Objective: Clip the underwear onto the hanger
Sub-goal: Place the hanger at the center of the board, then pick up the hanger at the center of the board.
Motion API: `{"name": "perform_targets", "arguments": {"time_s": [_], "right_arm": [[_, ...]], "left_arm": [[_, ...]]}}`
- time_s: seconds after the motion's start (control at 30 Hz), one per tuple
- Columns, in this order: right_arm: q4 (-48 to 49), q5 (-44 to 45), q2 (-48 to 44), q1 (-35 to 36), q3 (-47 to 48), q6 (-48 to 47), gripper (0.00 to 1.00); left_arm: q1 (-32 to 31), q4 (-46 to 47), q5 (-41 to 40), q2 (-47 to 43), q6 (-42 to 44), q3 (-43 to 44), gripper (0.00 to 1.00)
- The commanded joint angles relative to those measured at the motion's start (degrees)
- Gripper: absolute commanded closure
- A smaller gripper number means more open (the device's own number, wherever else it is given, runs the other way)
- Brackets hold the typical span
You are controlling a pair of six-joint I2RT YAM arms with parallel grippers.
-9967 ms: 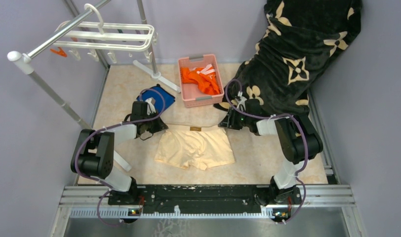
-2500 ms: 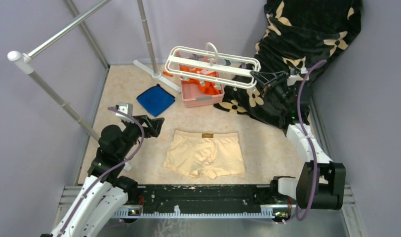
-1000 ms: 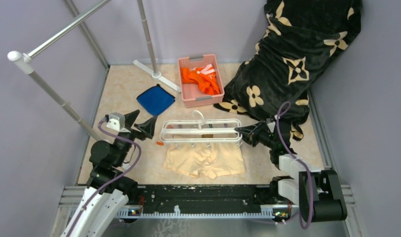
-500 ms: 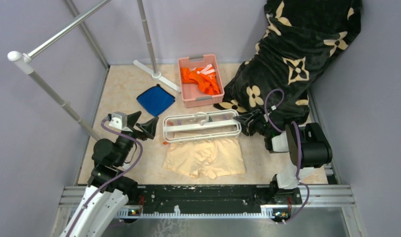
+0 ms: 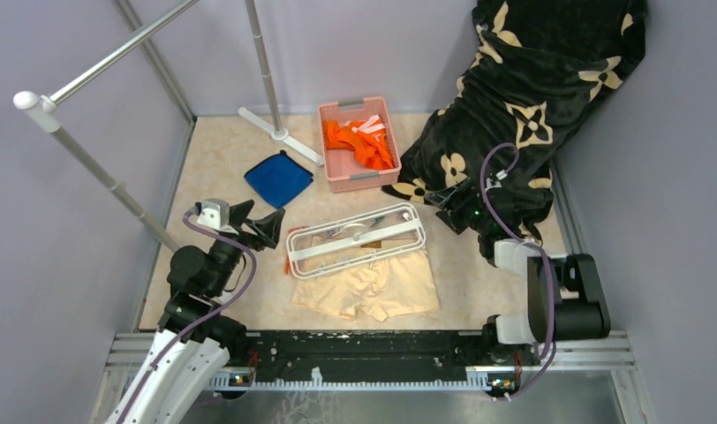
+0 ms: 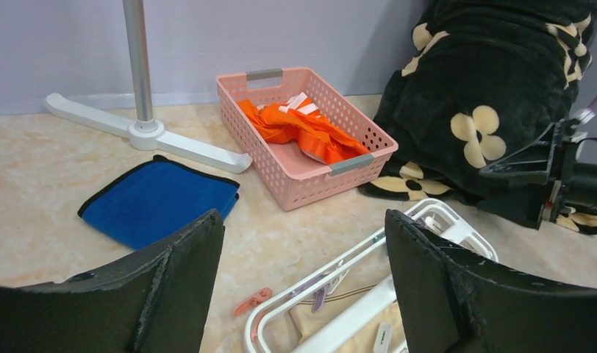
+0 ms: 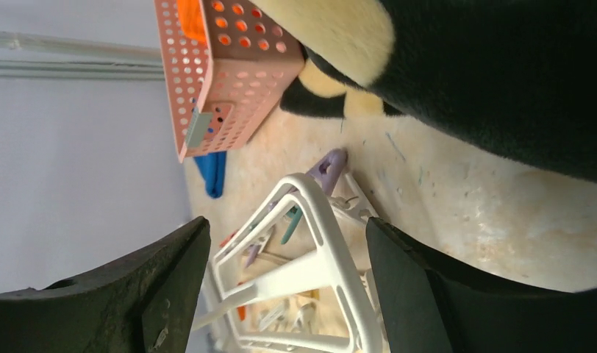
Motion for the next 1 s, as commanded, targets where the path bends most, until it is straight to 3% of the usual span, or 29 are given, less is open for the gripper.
{"name": "perform_targets", "arguments": {"time_s": [0.0, 0.17, 0.37, 0.47, 0.57, 0.63, 0.7, 0.97], "right_arm": [[-14.59, 10.92, -10.13, -0.57, 3.82, -14.21, 0.22], [-17.57, 13.04, -19.96, -0.92, 4.39, -25.50, 0.20], [-10.17, -2.35, -27.68, 0.33, 1.03, -34.88, 0.20], [-7.83, -5.32, -29.06, 4.92, -0.81, -39.51, 0.20], [5.19, -0.67, -30.65, 12.34, -6.87, -42.65, 0.22], [16.49, 2.55, -30.25, 17.67, -10.66, -47.47, 0.24], [21.58, 2.37, -28.18, 21.26, -11.19, -52.45, 0.25], [25.94, -17.51, -11.76, 23.15, -4.99, -59.95, 0.32]], "left_arm": [[0.34, 0.07, -1.09, 0.43, -0.98, -0.54, 0.15], [0.35, -0.48, -0.03, 1.66, -0.90, -0.17, 0.14], [0.35, -1.72, 0.68, 3.09, -1.25, 0.32, 0.13], [0.36, -1.32, 0.56, 2.70, -1.15, -0.17, 0.13], [0.34, -1.10, 0.55, 2.46, -0.70, -0.56, 0.14], [0.33, -1.13, 0.60, 2.47, -0.56, -0.64, 0.14], [0.33, -1.12, 1.00, 2.42, -0.41, -0.52, 0.14], [0.33, -1.15, 2.73, 2.18, 0.20, -0.84, 0.17]]}}
